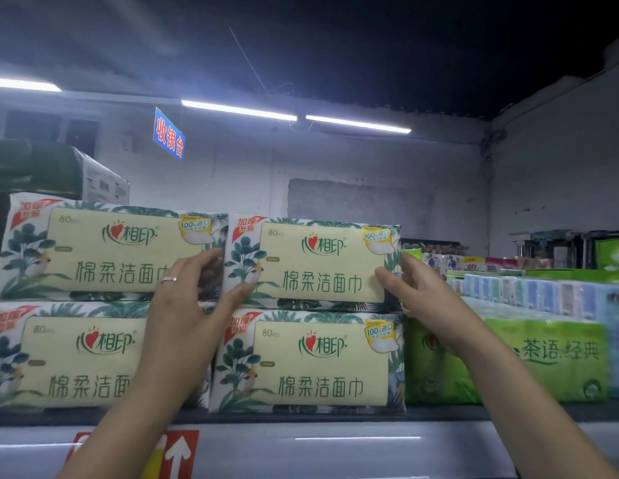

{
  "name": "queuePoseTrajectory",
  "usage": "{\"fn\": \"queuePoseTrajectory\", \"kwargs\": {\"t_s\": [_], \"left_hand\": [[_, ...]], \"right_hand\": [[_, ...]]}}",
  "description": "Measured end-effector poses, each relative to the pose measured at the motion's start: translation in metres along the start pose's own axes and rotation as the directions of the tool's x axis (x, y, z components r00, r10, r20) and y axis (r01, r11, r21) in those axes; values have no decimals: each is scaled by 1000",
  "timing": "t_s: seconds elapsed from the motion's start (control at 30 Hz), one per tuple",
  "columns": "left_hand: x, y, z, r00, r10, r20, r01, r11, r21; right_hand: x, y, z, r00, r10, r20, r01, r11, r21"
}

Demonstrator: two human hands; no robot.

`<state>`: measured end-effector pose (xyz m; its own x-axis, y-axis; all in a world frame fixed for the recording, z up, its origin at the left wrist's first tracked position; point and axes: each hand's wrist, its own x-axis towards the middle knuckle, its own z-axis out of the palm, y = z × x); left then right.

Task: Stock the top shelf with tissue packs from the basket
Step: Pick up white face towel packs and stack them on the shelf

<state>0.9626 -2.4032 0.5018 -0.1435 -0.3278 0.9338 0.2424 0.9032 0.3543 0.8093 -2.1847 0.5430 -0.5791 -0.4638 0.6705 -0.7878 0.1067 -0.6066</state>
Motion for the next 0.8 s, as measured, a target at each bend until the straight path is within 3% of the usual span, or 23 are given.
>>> {"fn": "queuePoseTrajectory", "kwargs": {"t_s": [0.5, 0.63, 0.8], "left_hand": [[3, 7, -5, 995, -99, 26, 102, 989, -107], [1, 7, -6, 995, -95, 33, 97, 991, -91], [-1, 10, -10, 998, -5, 61, 1, 998, 61]], "right_hand": [[-7, -5, 6, 998, -38, -54, 33, 995, -90], [-9, -4, 6, 995, -69, -76, 65, 996, -56], [-10, -4, 4, 987, -73, -146, 79, 996, 37]]}}
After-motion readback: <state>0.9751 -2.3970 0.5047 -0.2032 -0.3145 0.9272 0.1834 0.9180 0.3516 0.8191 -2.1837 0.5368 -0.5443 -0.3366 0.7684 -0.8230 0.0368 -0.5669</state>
